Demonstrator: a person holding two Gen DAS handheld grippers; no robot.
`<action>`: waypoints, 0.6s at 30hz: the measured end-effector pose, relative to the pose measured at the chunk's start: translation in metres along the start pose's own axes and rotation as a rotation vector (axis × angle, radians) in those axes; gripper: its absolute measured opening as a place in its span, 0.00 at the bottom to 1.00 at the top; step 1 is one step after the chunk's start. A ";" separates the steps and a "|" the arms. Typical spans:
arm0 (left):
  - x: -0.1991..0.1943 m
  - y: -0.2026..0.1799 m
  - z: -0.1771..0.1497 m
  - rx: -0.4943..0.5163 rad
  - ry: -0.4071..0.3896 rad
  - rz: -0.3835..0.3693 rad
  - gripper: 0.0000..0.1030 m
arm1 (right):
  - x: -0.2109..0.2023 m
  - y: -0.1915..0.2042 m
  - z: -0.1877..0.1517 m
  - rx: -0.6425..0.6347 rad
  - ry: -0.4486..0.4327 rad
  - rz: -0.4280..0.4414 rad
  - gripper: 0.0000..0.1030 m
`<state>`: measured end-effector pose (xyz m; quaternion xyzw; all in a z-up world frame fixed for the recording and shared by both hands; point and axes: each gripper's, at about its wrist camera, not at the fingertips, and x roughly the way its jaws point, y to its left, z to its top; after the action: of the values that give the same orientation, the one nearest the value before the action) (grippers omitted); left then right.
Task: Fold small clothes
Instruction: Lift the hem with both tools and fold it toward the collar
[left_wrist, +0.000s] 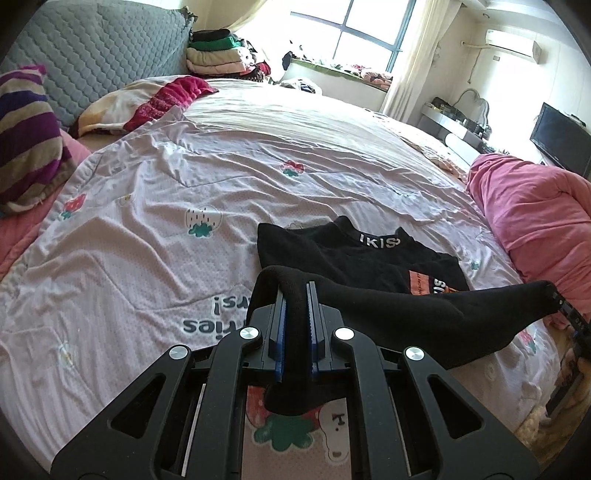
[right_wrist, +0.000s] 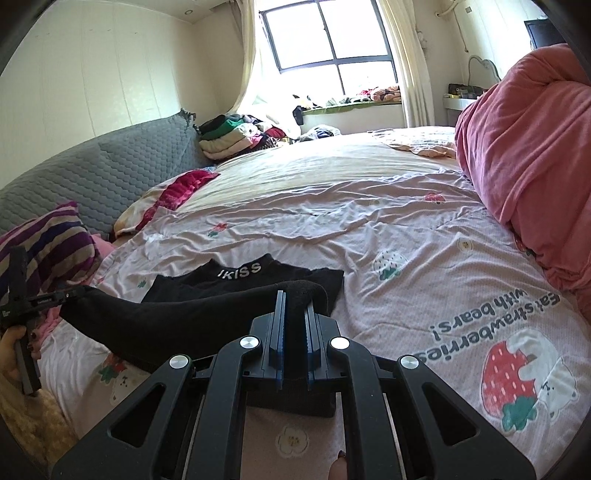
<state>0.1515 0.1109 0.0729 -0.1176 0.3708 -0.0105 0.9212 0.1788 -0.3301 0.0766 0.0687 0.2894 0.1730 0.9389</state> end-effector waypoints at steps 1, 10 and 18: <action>0.002 -0.001 0.001 0.002 0.000 0.003 0.04 | 0.003 0.000 0.002 0.000 0.001 -0.003 0.07; 0.017 0.000 0.006 0.014 0.010 0.026 0.04 | 0.022 -0.003 0.008 -0.002 0.014 -0.025 0.07; 0.039 0.005 0.012 0.002 0.024 0.034 0.04 | 0.045 -0.006 0.012 -0.011 0.036 -0.055 0.07</action>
<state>0.1877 0.1144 0.0538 -0.1101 0.3838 0.0032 0.9168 0.2224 -0.3199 0.0612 0.0524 0.3073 0.1497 0.9383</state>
